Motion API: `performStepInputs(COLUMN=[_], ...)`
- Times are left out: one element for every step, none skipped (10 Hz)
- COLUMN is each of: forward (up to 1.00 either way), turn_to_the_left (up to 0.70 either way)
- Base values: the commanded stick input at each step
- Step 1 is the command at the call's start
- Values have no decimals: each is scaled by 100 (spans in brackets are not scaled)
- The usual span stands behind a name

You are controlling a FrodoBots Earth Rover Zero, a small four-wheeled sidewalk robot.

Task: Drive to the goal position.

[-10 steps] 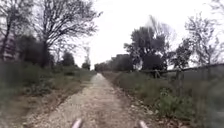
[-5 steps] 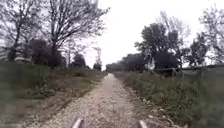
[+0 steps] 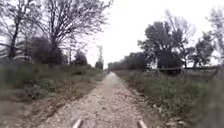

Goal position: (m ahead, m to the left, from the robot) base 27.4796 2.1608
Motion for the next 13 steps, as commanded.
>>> performStepInputs(forward=[63,63,63,63,63,63,63,63,63,63,63,63,63], turn_to_the_left=[0,0,0,0,0,0,0,0,0,0,0,0,0])
